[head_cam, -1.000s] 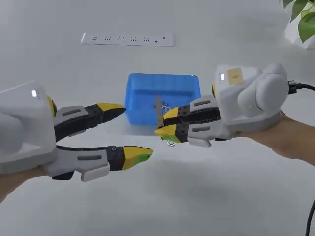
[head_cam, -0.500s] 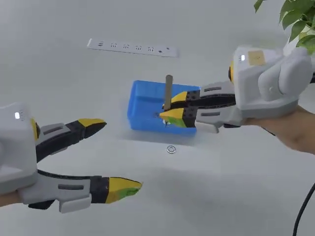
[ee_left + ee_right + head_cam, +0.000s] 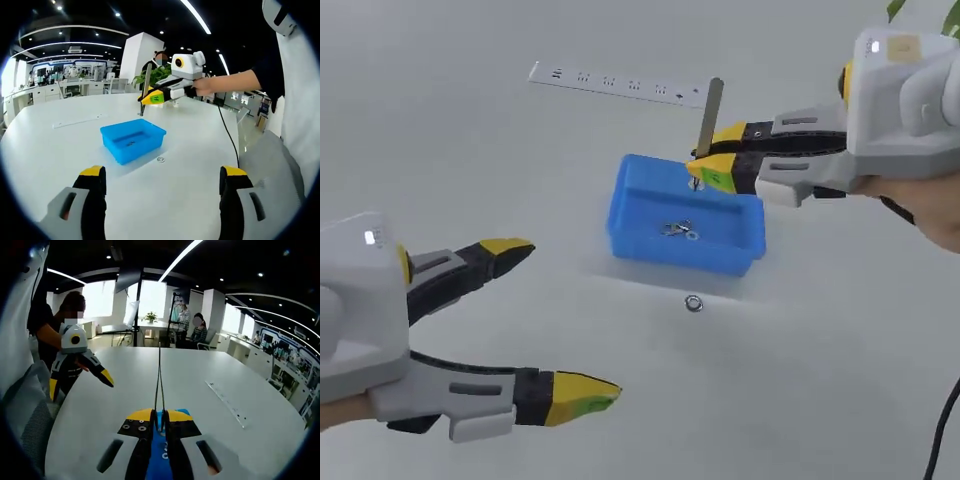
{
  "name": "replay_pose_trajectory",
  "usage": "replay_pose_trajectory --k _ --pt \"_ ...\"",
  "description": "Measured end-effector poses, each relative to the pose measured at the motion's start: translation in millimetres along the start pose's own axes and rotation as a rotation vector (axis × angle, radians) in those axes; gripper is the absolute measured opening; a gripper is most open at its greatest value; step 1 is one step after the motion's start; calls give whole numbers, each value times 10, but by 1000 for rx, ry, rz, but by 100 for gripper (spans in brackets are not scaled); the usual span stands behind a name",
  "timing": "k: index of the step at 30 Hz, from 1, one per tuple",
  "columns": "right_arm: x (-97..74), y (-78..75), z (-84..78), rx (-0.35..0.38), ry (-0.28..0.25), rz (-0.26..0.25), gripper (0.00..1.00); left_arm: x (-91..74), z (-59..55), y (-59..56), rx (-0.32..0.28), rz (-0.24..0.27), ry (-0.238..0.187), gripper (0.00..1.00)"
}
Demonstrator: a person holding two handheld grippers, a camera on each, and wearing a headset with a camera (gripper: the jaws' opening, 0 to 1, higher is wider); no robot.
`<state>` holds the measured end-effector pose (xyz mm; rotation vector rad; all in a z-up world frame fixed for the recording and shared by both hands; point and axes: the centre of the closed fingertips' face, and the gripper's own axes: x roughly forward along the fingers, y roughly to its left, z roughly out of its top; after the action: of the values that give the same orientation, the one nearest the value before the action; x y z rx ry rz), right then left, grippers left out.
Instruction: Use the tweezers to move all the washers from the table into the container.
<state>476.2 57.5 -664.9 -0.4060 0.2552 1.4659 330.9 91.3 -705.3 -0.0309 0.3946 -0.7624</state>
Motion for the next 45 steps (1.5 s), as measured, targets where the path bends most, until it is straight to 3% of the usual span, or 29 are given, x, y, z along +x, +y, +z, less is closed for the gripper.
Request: replay_pose_trajectory --k 9,14,21,29,45 --pt "359 -198 -436 71 50 -13 9 -87 -49 41 -9 25 17 99" --pt "531 -202 -585 107 66 -18 9 -215 -144 114 -5 49 54 99" --pt "622 -118 -734 113 97 2 9 -309 -152 169 -63 96 30 99" --pt "643 -52 -732 120 100 23 10 -296 -145 156 -76 106 25 99" --pt "496 -140 -650 132 84 -14 8 -313 -119 136 -95 103 6 99"
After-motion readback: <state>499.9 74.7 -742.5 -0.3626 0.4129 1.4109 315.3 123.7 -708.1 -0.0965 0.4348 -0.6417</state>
